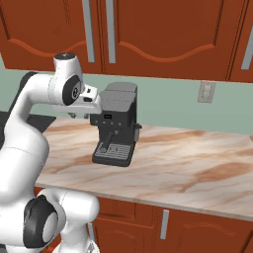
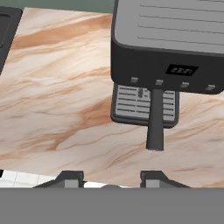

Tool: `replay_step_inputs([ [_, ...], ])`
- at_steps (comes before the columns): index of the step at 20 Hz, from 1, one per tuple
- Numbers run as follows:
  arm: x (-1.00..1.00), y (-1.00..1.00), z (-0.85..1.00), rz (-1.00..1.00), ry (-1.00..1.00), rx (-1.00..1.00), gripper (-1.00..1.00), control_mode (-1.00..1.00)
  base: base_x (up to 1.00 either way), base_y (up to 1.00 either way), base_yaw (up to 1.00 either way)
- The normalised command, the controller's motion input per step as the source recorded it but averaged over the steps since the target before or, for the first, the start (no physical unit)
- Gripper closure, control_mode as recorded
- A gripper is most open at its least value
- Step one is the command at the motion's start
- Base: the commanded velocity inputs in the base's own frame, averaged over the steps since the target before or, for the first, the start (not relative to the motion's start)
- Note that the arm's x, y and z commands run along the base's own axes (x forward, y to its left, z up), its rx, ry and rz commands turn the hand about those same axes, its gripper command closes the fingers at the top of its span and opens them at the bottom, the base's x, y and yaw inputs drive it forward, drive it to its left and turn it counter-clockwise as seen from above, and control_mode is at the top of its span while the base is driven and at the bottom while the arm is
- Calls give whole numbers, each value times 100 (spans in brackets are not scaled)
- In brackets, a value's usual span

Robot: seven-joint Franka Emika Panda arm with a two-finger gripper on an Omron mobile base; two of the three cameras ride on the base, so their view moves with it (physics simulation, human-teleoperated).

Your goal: Open the cabinet directly in front. Then move the wine and the mug to the dining counter with the candle on it.

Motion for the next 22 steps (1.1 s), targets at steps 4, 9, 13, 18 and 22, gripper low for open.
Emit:
replay_step_inputs([
  [4,-8,0,0,0,0,0,-100,-100,0,0,0],
  [9,-28,0,0,0,-8,0,-100,-100,0,0,0],
  [13,-31,0,0,0,-14,0,-100,-100,0,0,0],
  [18,-20,0,1,0,-15,0,-100,-100,0,0,0],
  [22,-15,-1,9,0,-19,2,-100,-100,0,0,0],
])
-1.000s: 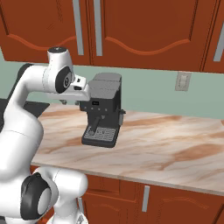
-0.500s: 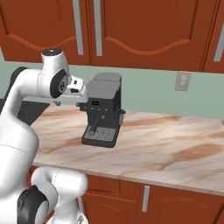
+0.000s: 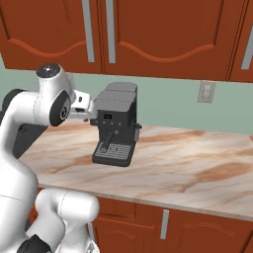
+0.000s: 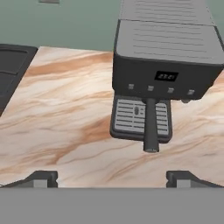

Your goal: Open the cabinet directly in front. Then move the wine and the mug to the dining counter with the candle on it.

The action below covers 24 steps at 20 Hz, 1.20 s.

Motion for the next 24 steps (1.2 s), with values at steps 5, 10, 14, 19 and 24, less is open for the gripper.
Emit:
replay_step_inputs([
  [5,-15,-1,12,0,-22,1,-100,-100,0,0,0],
  [10,-17,0,28,0,-25,1,-100,-100,0,0,0],
  [14,-11,0,33,0,-28,2,-100,-100,0,0,0],
  [19,-7,0,39,0,-26,3,-100,-100,0,0,0],
  [24,-5,0,38,0,-24,3,-100,-100,0,0,0],
])
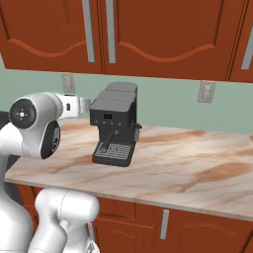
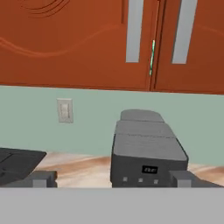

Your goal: Open the cabinet directly in front. Then move the wine and the mug to the dining counter with the candle on it.

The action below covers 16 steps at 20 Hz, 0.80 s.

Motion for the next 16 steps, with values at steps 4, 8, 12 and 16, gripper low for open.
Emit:
replay_step_inputs([
  [4,-1,0,42,0,-22,1,-100,-100,0,0,0],
  [8,-1,0,43,0,-22,1,-100,-100,0,0,0],
  [12,-1,0,45,0,-23,0,-100,-100,0,0,0],
  [16,0,0,42,0,-18,0,-100,-100,0,0,0],
])
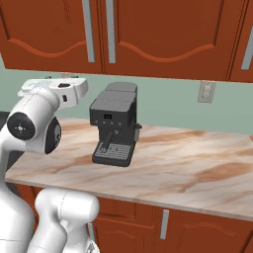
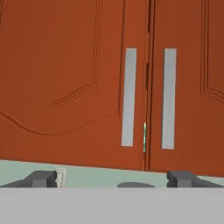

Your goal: Open the cabinet directly in front. Then move the wine and the mug to the dining counter with the candle on it.

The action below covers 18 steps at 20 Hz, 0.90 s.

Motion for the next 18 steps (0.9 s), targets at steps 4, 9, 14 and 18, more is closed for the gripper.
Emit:
replay_step_inputs([
  [4,0,0,39,0,-15,0,-100,-100,0,0,0],
  [9,0,0,37,0,-15,0,-100,-100,0,0,0],
  [14,0,0,26,0,-12,0,-100,-100,0,0,0],
  [18,0,0,9,0,-2,0,-100,-100,0,0,0],
])
